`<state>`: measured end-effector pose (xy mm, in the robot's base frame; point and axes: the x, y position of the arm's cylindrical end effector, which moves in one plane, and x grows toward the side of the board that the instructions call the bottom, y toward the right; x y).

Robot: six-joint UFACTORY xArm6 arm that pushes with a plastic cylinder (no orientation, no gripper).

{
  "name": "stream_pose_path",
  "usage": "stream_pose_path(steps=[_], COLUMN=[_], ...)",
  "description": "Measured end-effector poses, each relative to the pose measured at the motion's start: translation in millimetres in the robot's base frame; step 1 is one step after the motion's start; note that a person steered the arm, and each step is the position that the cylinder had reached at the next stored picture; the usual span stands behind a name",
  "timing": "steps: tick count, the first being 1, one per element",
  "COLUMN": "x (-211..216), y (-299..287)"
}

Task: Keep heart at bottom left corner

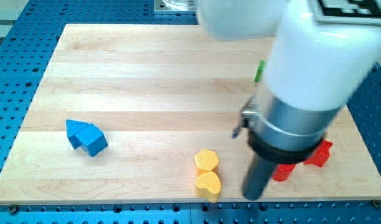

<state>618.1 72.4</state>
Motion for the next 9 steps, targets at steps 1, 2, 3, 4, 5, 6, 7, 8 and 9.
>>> stream_pose_path(steps=[1, 2, 3, 4, 5, 6, 7, 8, 9], x=[0, -6, -32, -49, -40, 1, 1, 0, -24], y=[-76, -131, -166, -199, -156, -122, -132, -198, -274])
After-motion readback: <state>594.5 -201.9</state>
